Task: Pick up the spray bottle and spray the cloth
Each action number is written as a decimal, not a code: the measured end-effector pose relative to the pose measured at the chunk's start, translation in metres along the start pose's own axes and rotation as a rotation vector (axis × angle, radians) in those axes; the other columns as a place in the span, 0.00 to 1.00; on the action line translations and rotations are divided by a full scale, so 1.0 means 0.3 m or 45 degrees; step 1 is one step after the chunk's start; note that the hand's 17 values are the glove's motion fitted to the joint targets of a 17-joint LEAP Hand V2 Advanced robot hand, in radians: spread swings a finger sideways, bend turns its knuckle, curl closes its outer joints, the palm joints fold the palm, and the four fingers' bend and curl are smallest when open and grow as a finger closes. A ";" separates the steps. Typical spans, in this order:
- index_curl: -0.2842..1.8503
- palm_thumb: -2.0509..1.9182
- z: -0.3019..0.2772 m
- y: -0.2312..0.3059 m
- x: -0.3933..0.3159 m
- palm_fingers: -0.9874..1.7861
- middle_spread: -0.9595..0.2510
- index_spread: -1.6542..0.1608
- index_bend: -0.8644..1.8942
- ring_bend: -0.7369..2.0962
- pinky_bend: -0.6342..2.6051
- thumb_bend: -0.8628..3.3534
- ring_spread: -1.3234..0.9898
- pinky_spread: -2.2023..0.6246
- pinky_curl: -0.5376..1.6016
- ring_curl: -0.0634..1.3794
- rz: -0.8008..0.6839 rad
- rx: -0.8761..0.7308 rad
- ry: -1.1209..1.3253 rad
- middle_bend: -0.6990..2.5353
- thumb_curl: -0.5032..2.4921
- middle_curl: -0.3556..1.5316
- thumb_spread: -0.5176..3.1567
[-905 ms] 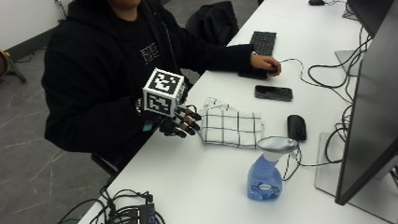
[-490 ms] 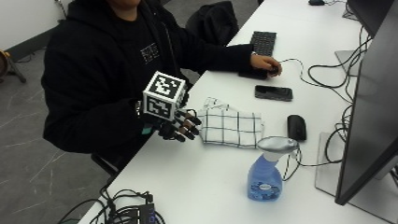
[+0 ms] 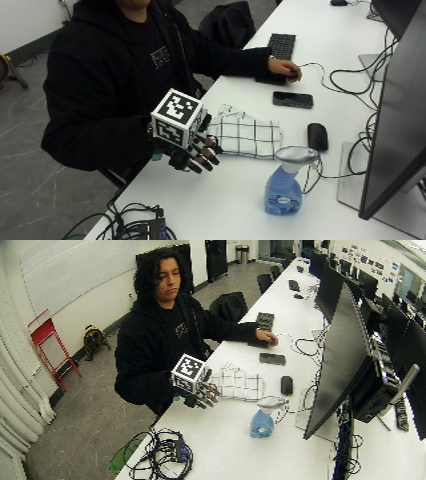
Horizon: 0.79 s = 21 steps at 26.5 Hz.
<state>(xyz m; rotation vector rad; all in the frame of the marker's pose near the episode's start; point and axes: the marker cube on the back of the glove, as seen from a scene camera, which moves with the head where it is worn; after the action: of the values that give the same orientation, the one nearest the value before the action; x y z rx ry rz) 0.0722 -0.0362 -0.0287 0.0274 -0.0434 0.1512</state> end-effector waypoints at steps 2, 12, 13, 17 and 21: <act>0.22 0.64 -0.022 -0.034 0.028 0.57 0.75 0.73 0.36 0.42 0.29 0.24 0.53 0.83 0.37 0.23 0.028 0.021 -0.025 0.32 0.24 0.34 0.44; 0.23 0.64 -0.189 -0.264 0.181 0.58 0.74 0.73 0.35 0.43 0.29 0.22 0.52 0.82 0.39 0.25 0.124 0.155 -0.163 0.32 0.25 0.36 0.45; 0.23 0.64 -0.207 -0.283 0.191 0.58 0.74 0.73 0.35 0.43 0.29 0.22 0.52 0.82 0.39 0.25 0.118 0.170 -0.179 0.32 0.25 0.36 0.45; 0.23 0.65 -0.263 -0.384 0.193 0.59 0.73 0.73 0.35 0.43 0.29 0.22 0.52 0.82 0.39 0.26 0.089 0.259 -0.291 0.32 0.25 0.37 0.44; 0.22 0.66 -0.301 -0.481 0.177 0.60 0.72 0.73 0.34 0.44 0.29 0.22 0.51 0.81 0.40 0.27 0.041 0.303 -0.431 0.32 0.26 0.37 0.44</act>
<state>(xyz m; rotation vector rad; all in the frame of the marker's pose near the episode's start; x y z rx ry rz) 0.1502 -0.1680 -0.1201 0.2898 -0.3638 0.1822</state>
